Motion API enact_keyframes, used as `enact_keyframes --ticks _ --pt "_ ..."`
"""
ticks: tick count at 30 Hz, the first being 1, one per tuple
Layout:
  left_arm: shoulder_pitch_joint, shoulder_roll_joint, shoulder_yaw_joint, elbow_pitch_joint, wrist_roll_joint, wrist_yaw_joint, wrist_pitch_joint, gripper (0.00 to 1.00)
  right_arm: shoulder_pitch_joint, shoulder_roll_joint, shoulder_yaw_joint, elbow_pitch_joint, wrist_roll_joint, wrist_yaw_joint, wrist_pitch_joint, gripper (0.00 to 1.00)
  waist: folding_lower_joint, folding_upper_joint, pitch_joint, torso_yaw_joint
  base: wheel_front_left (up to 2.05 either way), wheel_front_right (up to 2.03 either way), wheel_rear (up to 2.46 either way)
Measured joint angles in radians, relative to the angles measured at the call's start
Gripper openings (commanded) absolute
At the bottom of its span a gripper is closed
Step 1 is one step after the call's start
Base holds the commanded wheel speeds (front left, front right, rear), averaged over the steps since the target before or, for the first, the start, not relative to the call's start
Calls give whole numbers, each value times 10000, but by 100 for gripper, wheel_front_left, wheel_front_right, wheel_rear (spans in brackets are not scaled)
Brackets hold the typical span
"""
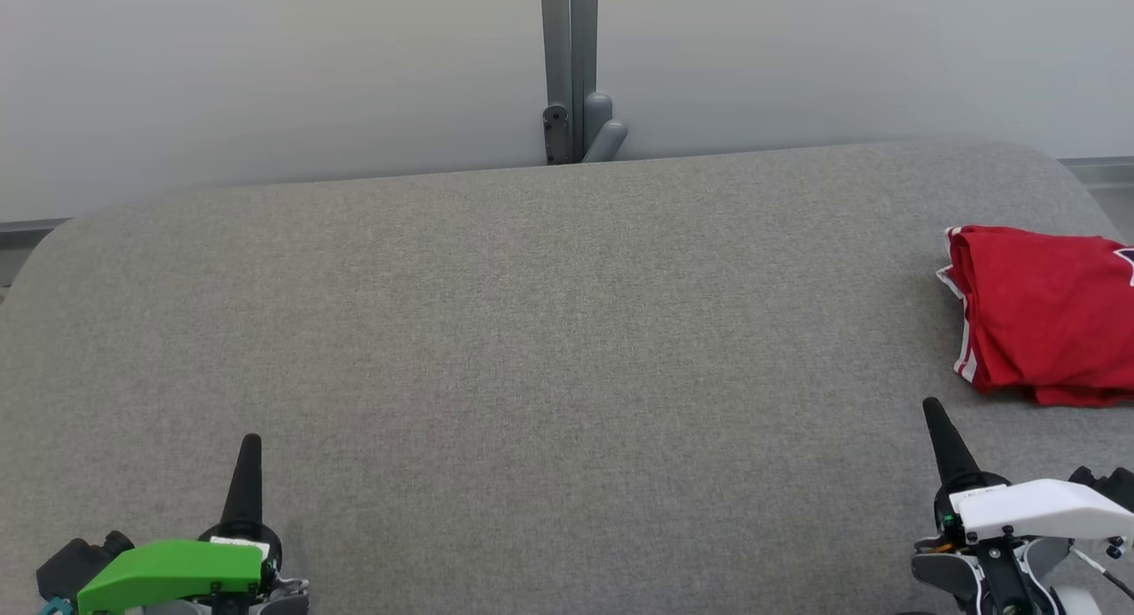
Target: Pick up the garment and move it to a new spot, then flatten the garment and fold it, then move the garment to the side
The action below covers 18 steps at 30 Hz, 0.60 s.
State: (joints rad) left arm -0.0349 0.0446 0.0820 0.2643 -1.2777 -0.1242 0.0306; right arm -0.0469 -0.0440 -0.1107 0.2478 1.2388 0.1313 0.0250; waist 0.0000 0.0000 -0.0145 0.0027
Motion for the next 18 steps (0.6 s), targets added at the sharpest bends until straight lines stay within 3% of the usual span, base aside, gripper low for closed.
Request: enact_keyframes --ticks 18 --pt "-306 8 121 -63 -1517 -4 391 0 -203 -15 -27 -54 1653 -8 385 0 0 0 71 -11 0 0 0"
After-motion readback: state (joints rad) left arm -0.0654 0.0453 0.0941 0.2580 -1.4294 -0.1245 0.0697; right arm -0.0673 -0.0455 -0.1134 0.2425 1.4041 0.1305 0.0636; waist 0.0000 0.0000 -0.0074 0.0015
